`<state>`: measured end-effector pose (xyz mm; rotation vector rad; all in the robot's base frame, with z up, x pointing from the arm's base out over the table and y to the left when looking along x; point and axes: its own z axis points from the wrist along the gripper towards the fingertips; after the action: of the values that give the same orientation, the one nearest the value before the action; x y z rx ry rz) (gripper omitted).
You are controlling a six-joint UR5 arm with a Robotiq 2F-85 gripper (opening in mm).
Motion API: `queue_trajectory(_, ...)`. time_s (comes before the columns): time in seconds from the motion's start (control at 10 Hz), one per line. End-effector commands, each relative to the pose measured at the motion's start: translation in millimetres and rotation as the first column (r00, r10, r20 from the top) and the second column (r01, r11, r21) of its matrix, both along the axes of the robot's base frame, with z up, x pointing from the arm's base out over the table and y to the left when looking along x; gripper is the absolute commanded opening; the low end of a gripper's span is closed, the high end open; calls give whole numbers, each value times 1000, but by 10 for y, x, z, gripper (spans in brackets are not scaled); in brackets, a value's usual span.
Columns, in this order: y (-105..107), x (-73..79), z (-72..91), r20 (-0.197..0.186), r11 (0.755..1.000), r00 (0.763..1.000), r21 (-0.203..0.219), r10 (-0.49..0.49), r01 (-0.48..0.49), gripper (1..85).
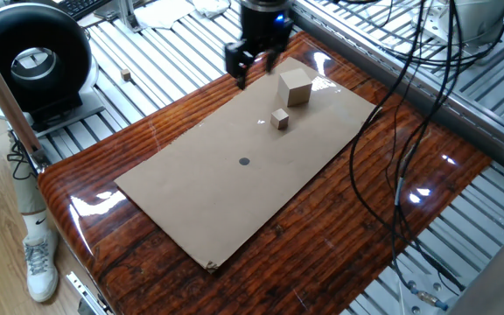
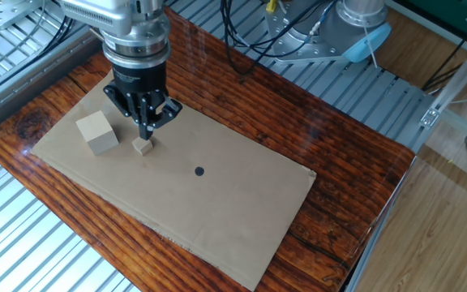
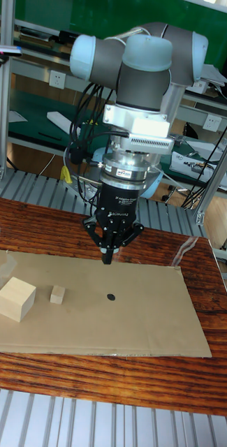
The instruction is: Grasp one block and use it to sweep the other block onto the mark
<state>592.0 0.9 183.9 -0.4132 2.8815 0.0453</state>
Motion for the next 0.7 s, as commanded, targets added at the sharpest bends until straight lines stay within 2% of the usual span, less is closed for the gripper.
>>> queue_trajectory(0.0,-33,-4,-7,6,1000,1000,5,14,-14,10)
queue_trajectory(0.2,-17,-38,-14,-12,999,999,24,-41,41,10)
queue_trajectory(0.3,28,-125,-27,-57,990,990,56,-129,132,10)
queue_trajectory(0.4,3,-307,-56,-142,957,951,50,-275,285,10)
queue_trajectory(0.5,-107,-416,-73,-177,918,904,3,-390,397,10)
queue_trajectory(0.6,-167,-398,-74,-166,885,872,-11,-461,466,10)
